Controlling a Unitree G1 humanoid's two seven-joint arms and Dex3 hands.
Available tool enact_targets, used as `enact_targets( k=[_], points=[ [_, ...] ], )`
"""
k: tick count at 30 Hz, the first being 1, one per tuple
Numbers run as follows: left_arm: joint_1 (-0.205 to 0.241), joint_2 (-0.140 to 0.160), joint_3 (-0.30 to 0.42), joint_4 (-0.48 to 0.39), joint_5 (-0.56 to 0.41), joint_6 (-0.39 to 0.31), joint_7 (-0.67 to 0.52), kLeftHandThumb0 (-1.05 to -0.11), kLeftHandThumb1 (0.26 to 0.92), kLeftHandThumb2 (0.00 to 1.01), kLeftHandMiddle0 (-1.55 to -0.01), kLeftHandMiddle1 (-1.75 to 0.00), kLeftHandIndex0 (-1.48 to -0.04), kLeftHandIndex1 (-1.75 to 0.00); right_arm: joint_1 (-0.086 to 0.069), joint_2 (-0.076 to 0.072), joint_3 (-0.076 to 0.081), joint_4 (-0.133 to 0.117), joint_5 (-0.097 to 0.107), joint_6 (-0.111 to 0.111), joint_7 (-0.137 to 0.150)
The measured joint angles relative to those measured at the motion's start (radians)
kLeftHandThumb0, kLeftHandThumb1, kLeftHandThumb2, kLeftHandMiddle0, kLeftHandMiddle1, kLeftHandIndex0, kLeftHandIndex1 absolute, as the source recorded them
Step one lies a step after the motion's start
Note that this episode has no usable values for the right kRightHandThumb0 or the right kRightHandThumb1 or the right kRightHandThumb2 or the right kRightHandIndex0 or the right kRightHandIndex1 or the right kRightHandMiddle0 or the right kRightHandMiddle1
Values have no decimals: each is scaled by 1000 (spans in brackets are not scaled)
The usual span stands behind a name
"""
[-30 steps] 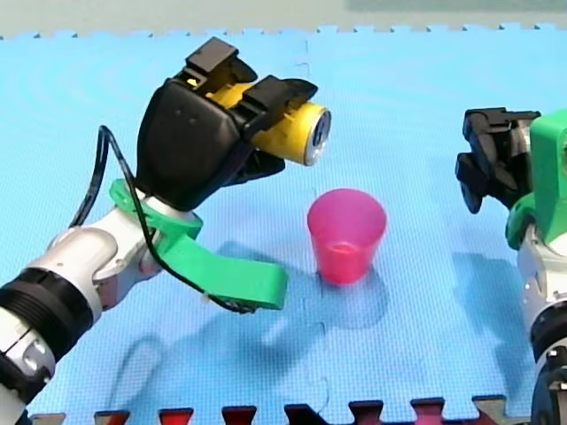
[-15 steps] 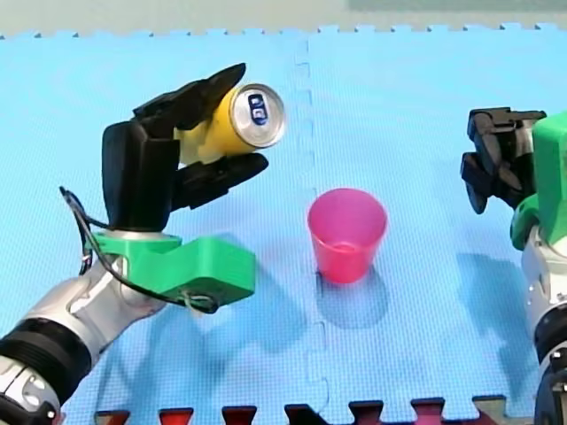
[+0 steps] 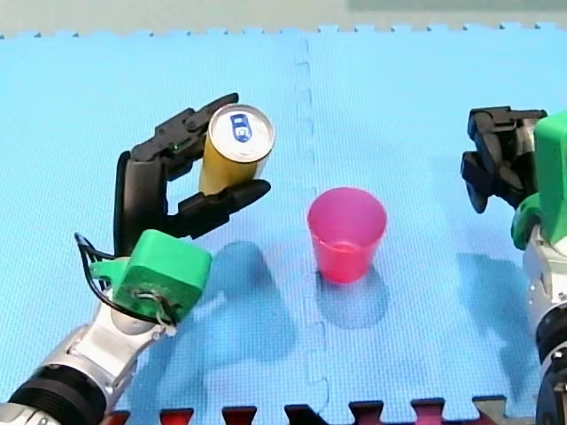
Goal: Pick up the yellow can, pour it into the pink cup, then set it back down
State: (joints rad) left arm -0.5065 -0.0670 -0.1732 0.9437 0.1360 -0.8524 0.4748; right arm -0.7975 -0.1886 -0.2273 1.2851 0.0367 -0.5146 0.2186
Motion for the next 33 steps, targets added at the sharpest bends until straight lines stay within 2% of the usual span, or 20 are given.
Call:
enact_targets(
  k=[8,13,15,19,33],
  points=[
    [30,-46,97,5,-56,-33,-100,-358,789,1,-1297,-16,-1193,0,0,-4,1,0,-1,0,2],
    [41,-99,171,32,-188,-24,-229,-360,789,0,-1309,-17,-1193,0,0,-5,2,0,-2,0,6],
    [43,-114,198,56,-210,-19,-254,-361,788,0,-1311,-16,-1193,0,1,-5,1,0,-1,0,8],
    [45,-123,223,89,-196,-22,-259,-365,788,0,-1310,-12,-1193,0,2,-7,1,1,-1,0,10],
    [57,-142,268,113,-176,-44,-280,-372,785,0,-1322,-9,-1195,0,5,-12,2,2,-3,-9,11]
  ],
)
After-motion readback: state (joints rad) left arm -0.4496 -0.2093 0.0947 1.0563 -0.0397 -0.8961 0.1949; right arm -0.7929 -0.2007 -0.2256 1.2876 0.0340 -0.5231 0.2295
